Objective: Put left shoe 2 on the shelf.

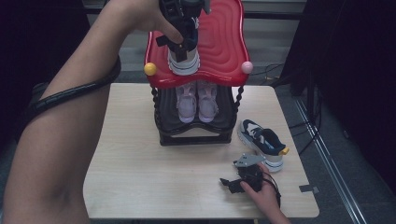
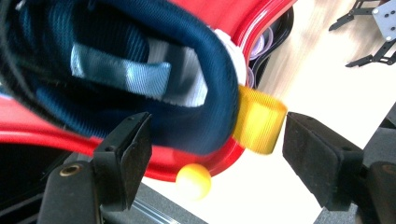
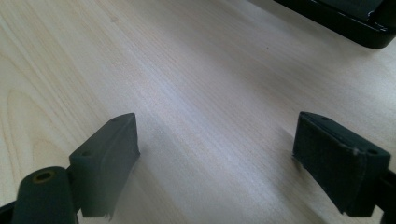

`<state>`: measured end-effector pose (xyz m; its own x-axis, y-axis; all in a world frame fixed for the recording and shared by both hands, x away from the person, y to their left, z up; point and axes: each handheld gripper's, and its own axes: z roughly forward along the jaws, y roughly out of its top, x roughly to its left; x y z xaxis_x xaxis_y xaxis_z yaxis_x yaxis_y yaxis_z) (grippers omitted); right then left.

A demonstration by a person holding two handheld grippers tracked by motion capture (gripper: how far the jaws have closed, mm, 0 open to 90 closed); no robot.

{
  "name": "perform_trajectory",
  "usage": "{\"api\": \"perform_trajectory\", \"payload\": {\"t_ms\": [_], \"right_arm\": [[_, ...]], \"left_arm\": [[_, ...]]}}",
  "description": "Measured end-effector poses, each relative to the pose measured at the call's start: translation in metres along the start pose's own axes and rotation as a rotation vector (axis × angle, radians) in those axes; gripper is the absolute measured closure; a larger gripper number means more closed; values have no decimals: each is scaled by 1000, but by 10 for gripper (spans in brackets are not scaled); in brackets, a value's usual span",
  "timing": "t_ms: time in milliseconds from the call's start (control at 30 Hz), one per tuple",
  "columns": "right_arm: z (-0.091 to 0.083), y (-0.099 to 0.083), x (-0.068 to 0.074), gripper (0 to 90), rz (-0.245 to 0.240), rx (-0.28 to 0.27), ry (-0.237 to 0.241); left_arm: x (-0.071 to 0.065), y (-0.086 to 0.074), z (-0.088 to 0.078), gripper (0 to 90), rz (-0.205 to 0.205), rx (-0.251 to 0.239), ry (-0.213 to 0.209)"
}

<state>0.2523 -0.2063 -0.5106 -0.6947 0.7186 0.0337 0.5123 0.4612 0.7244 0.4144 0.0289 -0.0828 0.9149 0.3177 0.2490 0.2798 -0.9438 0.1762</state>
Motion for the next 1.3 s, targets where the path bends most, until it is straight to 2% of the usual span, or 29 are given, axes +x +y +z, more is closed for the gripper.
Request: {"api": "perform_trajectory", "payload": {"t_ms": [300, 600, 967, 1300], "right_arm": [[0, 0, 0, 136, 1, 0, 0], [0, 0, 0, 135, -1, 0, 0], [0, 0, 0, 135, -1, 0, 0], [0, 0, 0, 135, -1, 0, 0]], "left_arm": [[2, -14, 2, 222, -26, 22, -6], [0, -28, 8, 201, -46, 39, -34], [-4, -47, 20, 183, -51, 77, -76], [-8, -66, 25, 187, -58, 78, -103]]}}
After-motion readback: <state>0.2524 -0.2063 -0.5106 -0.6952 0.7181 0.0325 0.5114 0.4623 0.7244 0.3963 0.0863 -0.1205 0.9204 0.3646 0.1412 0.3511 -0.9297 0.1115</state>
